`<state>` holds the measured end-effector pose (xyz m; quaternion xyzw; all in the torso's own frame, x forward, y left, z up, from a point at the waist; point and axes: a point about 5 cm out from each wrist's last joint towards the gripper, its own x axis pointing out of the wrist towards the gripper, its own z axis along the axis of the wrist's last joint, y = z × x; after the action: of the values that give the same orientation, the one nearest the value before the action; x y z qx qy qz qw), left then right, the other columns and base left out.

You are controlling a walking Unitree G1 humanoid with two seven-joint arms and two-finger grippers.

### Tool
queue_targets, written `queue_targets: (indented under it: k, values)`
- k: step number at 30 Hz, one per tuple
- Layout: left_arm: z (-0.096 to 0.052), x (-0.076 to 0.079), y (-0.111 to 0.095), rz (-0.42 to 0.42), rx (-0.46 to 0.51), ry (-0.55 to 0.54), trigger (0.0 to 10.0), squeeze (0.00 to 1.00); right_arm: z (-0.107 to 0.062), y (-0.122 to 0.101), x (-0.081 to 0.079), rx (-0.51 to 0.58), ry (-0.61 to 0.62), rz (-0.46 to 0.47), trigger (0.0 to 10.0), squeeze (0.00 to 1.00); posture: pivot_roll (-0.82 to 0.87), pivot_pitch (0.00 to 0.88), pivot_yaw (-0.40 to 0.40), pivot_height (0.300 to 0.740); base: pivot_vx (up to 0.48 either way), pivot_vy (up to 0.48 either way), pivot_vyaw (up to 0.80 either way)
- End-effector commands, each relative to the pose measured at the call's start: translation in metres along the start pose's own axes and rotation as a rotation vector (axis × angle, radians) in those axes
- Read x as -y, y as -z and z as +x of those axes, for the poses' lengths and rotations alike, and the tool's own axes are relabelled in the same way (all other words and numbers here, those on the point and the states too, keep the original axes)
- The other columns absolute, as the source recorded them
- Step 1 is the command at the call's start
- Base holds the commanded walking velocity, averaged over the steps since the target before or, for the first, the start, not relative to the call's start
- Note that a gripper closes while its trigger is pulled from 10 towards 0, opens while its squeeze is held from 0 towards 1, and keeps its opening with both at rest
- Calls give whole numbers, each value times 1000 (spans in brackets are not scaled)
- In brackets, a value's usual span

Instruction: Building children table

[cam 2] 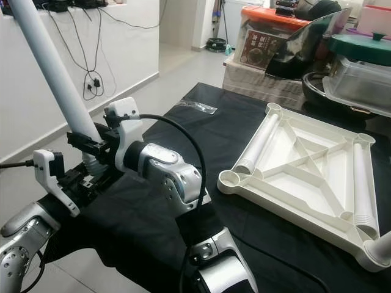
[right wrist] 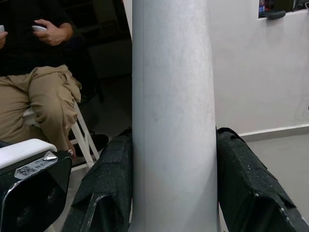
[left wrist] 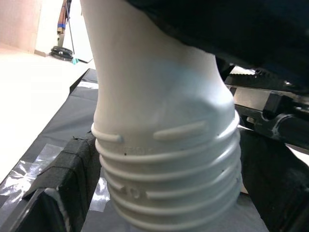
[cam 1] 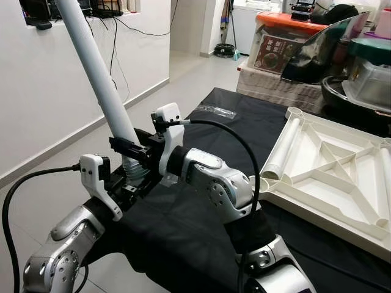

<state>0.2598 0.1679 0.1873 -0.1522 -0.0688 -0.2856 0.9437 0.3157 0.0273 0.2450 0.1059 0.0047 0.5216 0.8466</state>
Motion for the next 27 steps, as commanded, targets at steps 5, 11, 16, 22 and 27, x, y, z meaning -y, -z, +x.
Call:
queue_targets:
  k: [5,11,16,22,27]
  values:
    - [2,1,-19,67,82,5,0,0,6,19,-8,-10,-9,85,0,0,87,0,-74,740,0,0,0]
    - [1,0,-20,98,80,0,0,0,5,20,-7,-10,-4,86,0,0,88,0,-75,740,0,0,0]
    - [0,-3,-22,137,65,-24,0,0,5,21,-6,-9,1,88,0,0,91,0,-76,740,0,0,0]
    - [-1,-11,-23,205,18,-79,10000,0,5,22,-5,-13,8,93,0,0,94,0,-77,740,0,0,0]
    - [-4,-14,-25,252,3,-84,10000,0,5,22,-3,-17,22,94,10000,0,97,0,-75,740,0,0,0]
